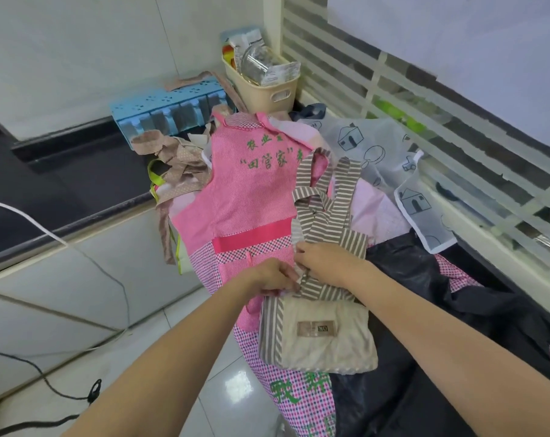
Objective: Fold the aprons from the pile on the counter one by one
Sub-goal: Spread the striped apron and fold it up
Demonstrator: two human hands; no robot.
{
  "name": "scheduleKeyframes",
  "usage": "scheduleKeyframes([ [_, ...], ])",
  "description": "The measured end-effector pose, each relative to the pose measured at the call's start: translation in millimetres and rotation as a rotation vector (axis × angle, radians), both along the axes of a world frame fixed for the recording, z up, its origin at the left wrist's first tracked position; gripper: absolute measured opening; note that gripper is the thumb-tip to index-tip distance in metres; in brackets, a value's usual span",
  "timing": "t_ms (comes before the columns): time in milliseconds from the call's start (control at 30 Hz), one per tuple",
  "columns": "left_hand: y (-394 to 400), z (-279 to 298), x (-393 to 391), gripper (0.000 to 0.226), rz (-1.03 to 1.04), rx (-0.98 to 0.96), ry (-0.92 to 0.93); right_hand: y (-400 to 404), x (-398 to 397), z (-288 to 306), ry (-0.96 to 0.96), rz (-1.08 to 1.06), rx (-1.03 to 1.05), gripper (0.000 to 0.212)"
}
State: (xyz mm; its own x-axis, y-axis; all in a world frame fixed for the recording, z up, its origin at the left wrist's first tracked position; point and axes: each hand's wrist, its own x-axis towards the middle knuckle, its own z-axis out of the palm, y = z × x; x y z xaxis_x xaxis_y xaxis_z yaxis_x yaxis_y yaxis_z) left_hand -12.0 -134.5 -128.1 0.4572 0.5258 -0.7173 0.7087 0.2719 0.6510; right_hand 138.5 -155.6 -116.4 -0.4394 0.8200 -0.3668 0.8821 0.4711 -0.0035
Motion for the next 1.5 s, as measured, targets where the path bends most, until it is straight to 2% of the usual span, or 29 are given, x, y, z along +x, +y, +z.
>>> scheduleKeyframes([
  [100,6,-3,-3,0.013,0.073,-0.059,-0.042,-3,3,-3,0.093,0.058,0.165,0.015],
  [167,8,-5,-5,0.014,0.136,-0.072,-0.070,-7,7,-9,0.164,0.090,0.208,0.027],
  [267,8,-7,-6,0.018,0.058,-0.090,-0.073,-9,10,-10,0.207,0.056,0.217,0.033],
  [333,8,-7,-4,0.022,-0.047,-0.003,-0.021,-9,8,-3,0.290,0.076,0.249,0.033],
  [433,9,-10,-6,0.029,-0.016,0.145,0.019,-9,4,1,0.421,0.063,0.326,0.026],
  [500,8,-8,-12,0.029,0.023,0.056,-0.037,-9,0,2,0.456,0.010,0.390,0.029],
  [633,6,1,-23,0.021,0.086,-0.241,-0.261,-9,-12,-4,0.365,-0.072,0.439,0.057],
  [700,4,1,-25,0.021,0.182,-0.326,-0.337,-6,-16,-11,0.357,-0.090,0.422,0.067],
  [767,1,1,-25,0.021,0.215,-0.339,-0.354,-3,-22,-15,0.347,-0.087,0.374,0.066],
  [900,-4,-13,-23,0.037,0.262,0.054,-0.121,-3,-25,-19,0.291,0.007,0.330,0.041],
  [967,-5,-19,-20,0.038,0.286,0.140,-0.078,-2,-20,-13,0.362,-0.105,0.270,0.044],
  [1000,-5,-20,-18,0.037,0.276,0.165,-0.054,-1,-18,-10,0.438,-0.240,0.247,0.046],
  [1033,-5,-20,-17,0.036,0.260,0.191,-0.027,0,-15,-11,0.449,-0.311,0.338,0.051],
  [1067,-4,-20,-15,0.035,0.230,0.228,0.012,2,-11,-14,0.323,-0.284,0.368,0.060],
  [1100,-4,-19,-14,0.034,0.184,0.283,0.061,3,-7,-18,0.190,-0.250,0.298,0.066],
  [1167,-4,-15,-10,0.025,0.070,0.416,0.151,7,3,-22,-0.043,-0.236,0.100,0.063],
  [1233,-5,-8,-6,0.009,-0.037,0.564,0.237,14,7,-19,-0.098,-0.247,-0.017,0.060],
  [1300,-5,-4,-4,0.023,-0.093,0.756,0.314,18,1,-13,-0.038,-0.240,-0.011,0.060],
  [1333,-6,-1,-5,0.027,-0.087,0.870,0.310,15,-3,-5,0.032,-0.238,0.017,0.060],
  [1400,-7,9,-4,0.025,-0.059,1.010,0.140,-4,-8,7,0.257,-0.213,0.168,0.054],
  [1433,-9,11,-4,0.021,-0.067,0.973,0.006,-16,-8,15,0.379,-0.197,0.226,0.044],
  [1467,-12,14,-5,0.016,-0.105,0.856,-0.099,-29,-7,21,0.438,-0.183,0.249,0.034],
  [1500,-17,18,-6,0.014,-0.173,0.698,-0.152,-43,-6,32,0.422,-0.169,0.233,0.031],
])
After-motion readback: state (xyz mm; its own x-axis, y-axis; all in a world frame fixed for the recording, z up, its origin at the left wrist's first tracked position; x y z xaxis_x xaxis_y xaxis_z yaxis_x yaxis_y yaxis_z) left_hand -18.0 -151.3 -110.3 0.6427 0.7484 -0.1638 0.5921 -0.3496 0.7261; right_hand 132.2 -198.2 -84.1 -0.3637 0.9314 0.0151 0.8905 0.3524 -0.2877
